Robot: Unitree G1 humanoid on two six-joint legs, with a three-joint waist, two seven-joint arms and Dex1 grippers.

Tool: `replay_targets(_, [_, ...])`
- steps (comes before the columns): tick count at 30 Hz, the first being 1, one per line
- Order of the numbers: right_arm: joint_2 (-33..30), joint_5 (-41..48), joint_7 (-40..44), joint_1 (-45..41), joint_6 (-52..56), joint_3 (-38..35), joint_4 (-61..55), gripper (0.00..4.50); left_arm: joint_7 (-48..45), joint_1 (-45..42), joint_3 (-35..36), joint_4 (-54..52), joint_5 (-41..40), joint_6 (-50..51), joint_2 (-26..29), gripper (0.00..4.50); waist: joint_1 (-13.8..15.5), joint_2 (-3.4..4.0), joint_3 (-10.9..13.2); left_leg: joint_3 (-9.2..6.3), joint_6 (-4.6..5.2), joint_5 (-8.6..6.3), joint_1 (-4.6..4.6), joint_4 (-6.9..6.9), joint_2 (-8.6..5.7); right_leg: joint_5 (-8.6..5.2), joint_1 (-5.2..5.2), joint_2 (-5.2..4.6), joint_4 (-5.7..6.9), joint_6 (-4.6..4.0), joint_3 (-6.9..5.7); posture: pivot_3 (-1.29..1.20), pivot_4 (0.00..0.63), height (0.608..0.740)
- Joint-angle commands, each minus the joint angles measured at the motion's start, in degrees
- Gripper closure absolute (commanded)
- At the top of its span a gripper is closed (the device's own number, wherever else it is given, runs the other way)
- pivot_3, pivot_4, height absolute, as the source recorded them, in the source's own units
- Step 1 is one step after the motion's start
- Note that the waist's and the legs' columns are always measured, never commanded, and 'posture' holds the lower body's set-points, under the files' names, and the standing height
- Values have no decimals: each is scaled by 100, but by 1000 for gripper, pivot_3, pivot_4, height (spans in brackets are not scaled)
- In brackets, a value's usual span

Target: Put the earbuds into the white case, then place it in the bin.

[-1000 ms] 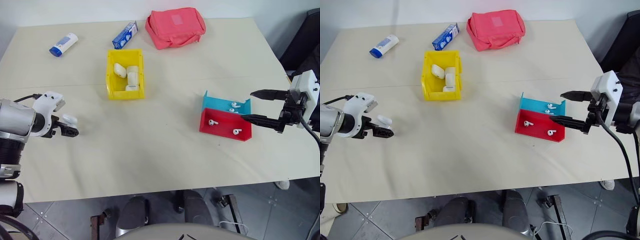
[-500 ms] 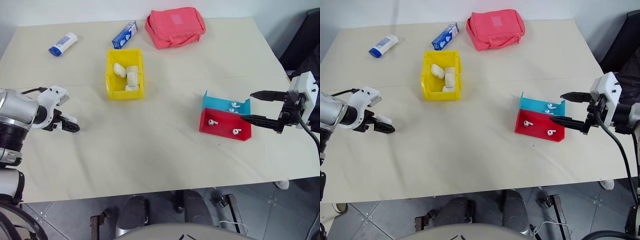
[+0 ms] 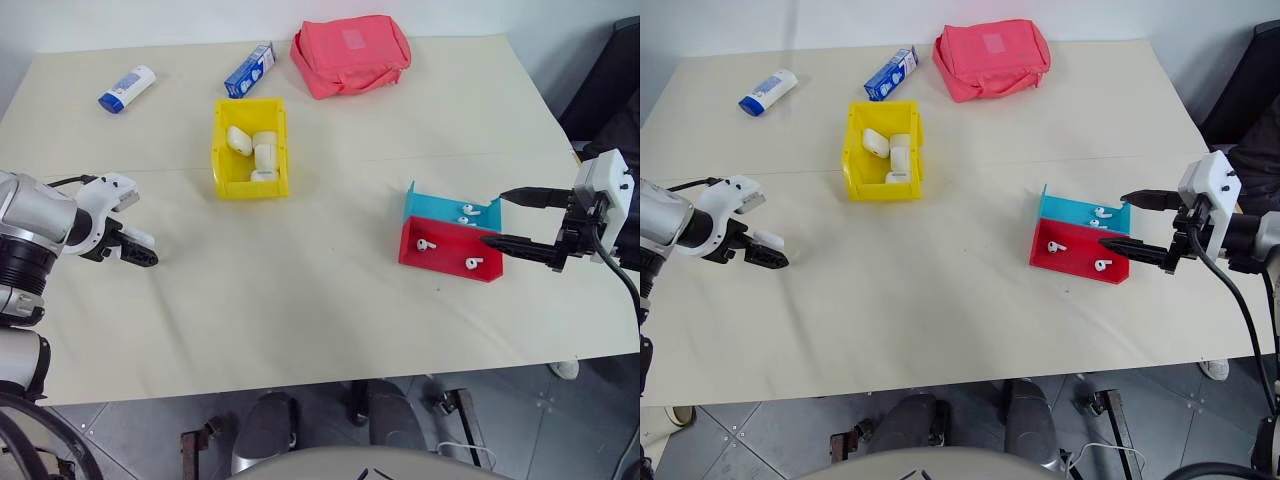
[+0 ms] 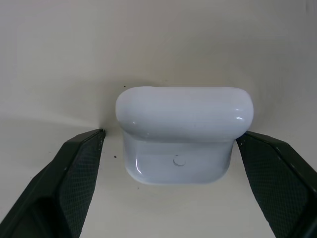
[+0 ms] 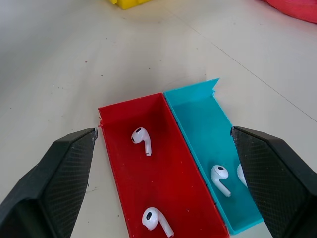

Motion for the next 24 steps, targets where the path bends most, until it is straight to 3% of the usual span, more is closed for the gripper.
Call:
replay_targets(1, [-121, 71, -22, 9, -38, -226, -159, 0, -158, 15, -135, 0, 144, 51, 84, 654, -1, 0, 0, 1, 0, 0, 0, 0, 0, 0, 0, 0, 0, 0, 1, 0, 150, 740])
replay_targets(5, [-123, 63, -32, 10, -43, -231, -157, 0, -208, 44, -115, -55, 215, 157, 113, 1698, -2, 0, 0, 2, 1, 0, 0, 0, 1, 0, 0, 1, 0, 0, 1, 0, 150, 740])
replay_targets(12, [-129, 47, -41, -41, -69, -213, -118, 0, 41, 128, 252, -165, 161, 181, 70, 1698, -9, 0, 0, 2, 1, 0, 0, 0, 1, 0, 0, 1, 0, 0, 2, 0, 150, 740])
replay_targets(18, [-206, 25, 12, -208, -69, -168, -26, 0, 411, 732, 2159, -1261, -847, -1547, -680, 1698, 63, -7, 4, -20, 4, 2, -10, 13, 0, 0, 0, -22, -1, 0, 24, 0, 150, 740])
replay_targets(24, [-284, 51, 50, -273, -9, -208, -38, 0, 156, 1000, 3062, -1807, -1759, -3024, -1514, 1698, 111, -7, 5, -25, -9, 2, -11, 17, 3, 1, 2, -10, -3, -1, 21, 0, 150, 740])
